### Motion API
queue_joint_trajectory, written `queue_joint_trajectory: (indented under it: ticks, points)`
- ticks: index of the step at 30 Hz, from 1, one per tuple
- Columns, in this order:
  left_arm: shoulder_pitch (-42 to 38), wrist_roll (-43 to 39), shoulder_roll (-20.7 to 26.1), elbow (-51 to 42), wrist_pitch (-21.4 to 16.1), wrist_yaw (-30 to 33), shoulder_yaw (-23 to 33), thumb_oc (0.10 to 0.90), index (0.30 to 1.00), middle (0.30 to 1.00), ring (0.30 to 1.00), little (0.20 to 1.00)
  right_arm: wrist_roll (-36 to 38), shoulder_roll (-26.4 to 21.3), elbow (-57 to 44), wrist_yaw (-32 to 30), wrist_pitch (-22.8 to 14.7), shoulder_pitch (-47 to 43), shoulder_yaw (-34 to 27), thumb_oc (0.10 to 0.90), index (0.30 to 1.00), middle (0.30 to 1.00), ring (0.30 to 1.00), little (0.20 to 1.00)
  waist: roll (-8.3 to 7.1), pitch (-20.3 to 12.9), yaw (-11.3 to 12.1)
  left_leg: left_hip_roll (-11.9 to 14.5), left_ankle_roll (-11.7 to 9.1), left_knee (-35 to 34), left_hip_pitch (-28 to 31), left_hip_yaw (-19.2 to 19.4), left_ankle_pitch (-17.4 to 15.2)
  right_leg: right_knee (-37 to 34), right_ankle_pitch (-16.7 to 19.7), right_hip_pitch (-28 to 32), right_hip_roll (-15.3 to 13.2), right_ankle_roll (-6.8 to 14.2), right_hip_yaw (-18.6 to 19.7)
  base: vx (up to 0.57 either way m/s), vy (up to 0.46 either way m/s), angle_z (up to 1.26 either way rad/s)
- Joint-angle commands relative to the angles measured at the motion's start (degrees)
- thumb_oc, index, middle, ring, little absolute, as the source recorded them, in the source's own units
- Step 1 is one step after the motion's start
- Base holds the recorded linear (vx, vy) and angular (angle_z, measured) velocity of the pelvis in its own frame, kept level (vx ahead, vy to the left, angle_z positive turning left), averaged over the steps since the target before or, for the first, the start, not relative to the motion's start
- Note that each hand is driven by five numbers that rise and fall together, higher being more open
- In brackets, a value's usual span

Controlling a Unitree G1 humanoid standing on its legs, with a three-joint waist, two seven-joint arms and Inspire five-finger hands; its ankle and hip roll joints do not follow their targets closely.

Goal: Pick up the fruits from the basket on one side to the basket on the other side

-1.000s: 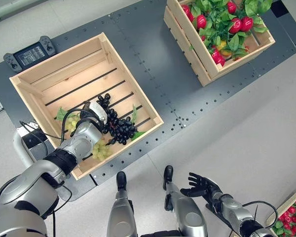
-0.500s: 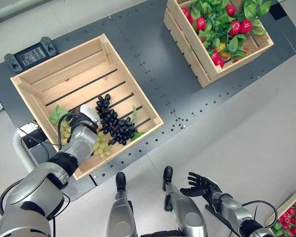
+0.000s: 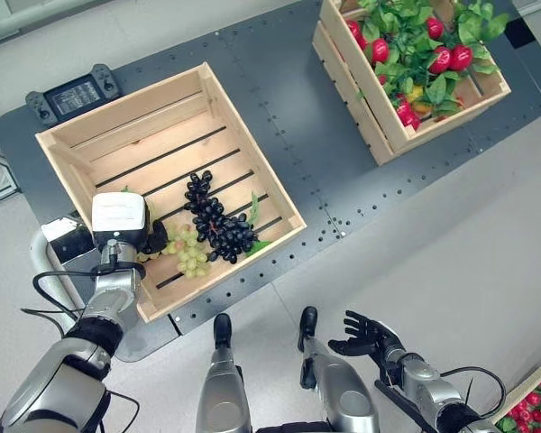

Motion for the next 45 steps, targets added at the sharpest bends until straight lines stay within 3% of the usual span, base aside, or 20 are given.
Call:
queue_joint_trajectory:
  ticks: [1, 5, 10, 11, 13, 21, 28, 40, 45]
  points:
    - [0.0, -1.7, 4.2, -6.7, -2.5, 12.5, 6.0, 0.400, 0.300, 0.300, 0.300, 0.300, 0.4, -2.0, -2.5, -2.1, -1.8, 5.0, -3.1, 0.800, 0.900, 0.900, 0.900, 0.900, 1.86, -3.0, 1.4, -3.2, 1.4, 1.1, -0.8, 1.2, -2.5, 5.3, -3.3, -2.3, -0.4, 1.4, 2.0, 0.00, -0.016, 0.03]
    - [3.1, -0.7, 3.3, -12.4, -3.0, 12.8, 8.5, 0.400, 0.300, 0.300, 0.300, 0.300, 0.1, -1.3, -2.7, -2.2, -2.0, 5.8, -3.8, 0.800, 0.900, 0.900, 0.900, 0.900, 1.81, -3.3, 2.2, -3.1, 1.4, 1.1, -0.9, 0.7, -2.7, 5.6, -3.4, -2.4, -0.5, 1.4, 1.3, 0.00, -0.034, 0.05]
    - [3.7, 0.7, 2.7, -13.0, -2.4, 9.6, 7.3, 0.400, 0.300, 0.300, 0.300, 0.300, -0.4, -1.3, -2.6, -1.4, -1.9, 5.9, -3.8, 0.800, 0.900, 0.900, 0.900, 0.900, 1.60, -3.2, 1.9, -2.9, 1.4, 1.2, -0.4, 0.9, -2.8, 5.7, -3.5, -2.0, -0.6, 1.5, 1.2, 0.00, -0.006, 0.10]
    - [3.6, 0.8, 2.7, -13.0, -2.2, 9.1, 7.2, 0.439, 0.359, 0.359, 0.359, 0.359, -0.4, -1.3, -2.6, -1.4, -1.8, 5.9, -3.8, 0.800, 0.900, 0.900, 0.900, 0.900, 1.59, -3.2, 1.9, -2.9, 1.5, 1.2, -0.3, 1.0, -2.8, 5.7, -3.5, -1.9, -0.5, 1.5, 1.2, 0.00, 0.000, 0.00]
    - [3.3, 0.4, 3.3, -12.8, -2.3, 6.7, 6.3, 0.800, 0.900, 0.900, 0.900, 0.900, -0.7, -1.7, -2.5, -1.1, -1.6, 5.9, -4.0, 0.800, 0.900, 0.900, 0.900, 0.900, 1.76, -3.1, 1.6, -2.8, 1.5, 1.6, -0.3, 1.1, -2.9, 6.0, -3.5, -2.0, -0.6, 1.5, 1.3, 0.00, 0.000, 0.00]
    - [2.3, 0.7, 6.9, -14.6, -5.0, 1.9, 4.7, 0.800, 0.900, 0.900, 0.900, 0.900, -1.0, -3.0, -2.5, -0.6, -1.5, 6.2, -4.8, 0.800, 0.900, 0.900, 0.900, 0.900, 2.74, -2.6, 1.0, -3.0, 1.6, 2.2, -0.2, 1.6, -3.1, 6.0, -3.3, -2.1, -0.8, 1.7, 2.0, 0.01, 0.027, -0.02]
    - [2.5, 3.9, 11.7, -21.7, -8.3, -6.7, 5.1, 0.800, 0.900, 0.900, 0.900, 0.900, -1.4, -4.1, -3.7, -0.5, -1.0, 6.9, -6.1, 0.800, 0.900, 0.900, 0.900, 0.900, 3.99, -2.0, 1.1, -3.4, 1.7, 2.3, -0.5, 1.6, -3.2, 6.4, -3.2, -2.6, -1.4, 1.9, 1.8, 0.00, 0.010, 0.00]
    - [-4.7, 6.8, 21.8, -32.0, -12.1, -37.6, -1.5, 0.800, 0.900, 0.900, 0.900, 0.900, -1.0, -6.4, -1.6, 1.1, -1.3, 5.5, -7.3, 0.800, 0.900, 0.900, 0.900, 0.900, 5.39, -1.0, 0.7, -3.8, 1.9, 2.8, -1.2, 1.9, -3.3, 6.6, -2.7, -3.4, -2.0, 2.7, 1.4, 0.00, 0.008, 0.00]
    - [-9.5, 8.0, 24.3, -34.5, -11.9, -43.3, -4.4, 0.800, 0.900, 0.900, 0.900, 0.900, -0.5, -6.1, -0.1, 1.8, -2.3, 5.1, -6.8, 0.800, 0.900, 0.900, 0.900, 0.900, 5.04, -0.9, 0.7, -3.6, 1.9, 2.7, -1.1, 2.0, -3.5, 6.3, -2.5, -3.2, -1.9, 3.0, 1.1, 0.01, -0.023, 0.01]
